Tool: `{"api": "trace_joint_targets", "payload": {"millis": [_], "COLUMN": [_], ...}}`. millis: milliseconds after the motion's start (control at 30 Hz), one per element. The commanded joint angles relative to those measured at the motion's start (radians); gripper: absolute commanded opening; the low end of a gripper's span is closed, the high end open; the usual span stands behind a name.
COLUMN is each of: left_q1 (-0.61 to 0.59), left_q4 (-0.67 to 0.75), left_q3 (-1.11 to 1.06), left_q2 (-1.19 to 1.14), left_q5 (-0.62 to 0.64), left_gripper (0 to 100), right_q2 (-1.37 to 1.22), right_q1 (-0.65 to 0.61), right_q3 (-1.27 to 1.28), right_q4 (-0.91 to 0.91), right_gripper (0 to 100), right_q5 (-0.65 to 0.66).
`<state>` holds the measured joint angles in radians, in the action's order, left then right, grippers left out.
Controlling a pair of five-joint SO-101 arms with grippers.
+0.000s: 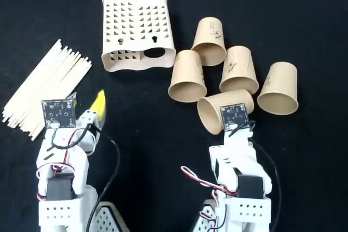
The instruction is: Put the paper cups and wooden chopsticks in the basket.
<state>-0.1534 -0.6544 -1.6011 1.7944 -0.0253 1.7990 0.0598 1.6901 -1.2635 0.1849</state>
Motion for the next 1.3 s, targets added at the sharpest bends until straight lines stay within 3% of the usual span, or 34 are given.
{"api": "trace_joint_targets", "payload": {"millis": [0, 267, 767, 1267], "left_q1": [-0.008, -0.007, 0.012, 0.058], "left_q4": [0.091, 0.149, 0.683, 0.710], "left_q3": [0.101, 0.403, 0.495, 0.952], "left_q2": [-0.149, -0.781, -1.353, -1.906], "left_q5": [0.012, 0.107, 0.138, 0.147], "left_gripper": [24, 24, 24, 23], "right_q2": [0.024, 0.025, 0.025, 0.025], "right_q1": [-0.011, -0.009, -0.009, -0.009], "right_q3": [-0.002, -0.002, -0.002, -0.002], "right_q4": [-0.003, 0.000, 0.002, 0.002], "right_gripper": [1.5, 1.3, 1.3, 1.3], "right_q5": [-0.005, -0.005, -0.005, -0.005]}}
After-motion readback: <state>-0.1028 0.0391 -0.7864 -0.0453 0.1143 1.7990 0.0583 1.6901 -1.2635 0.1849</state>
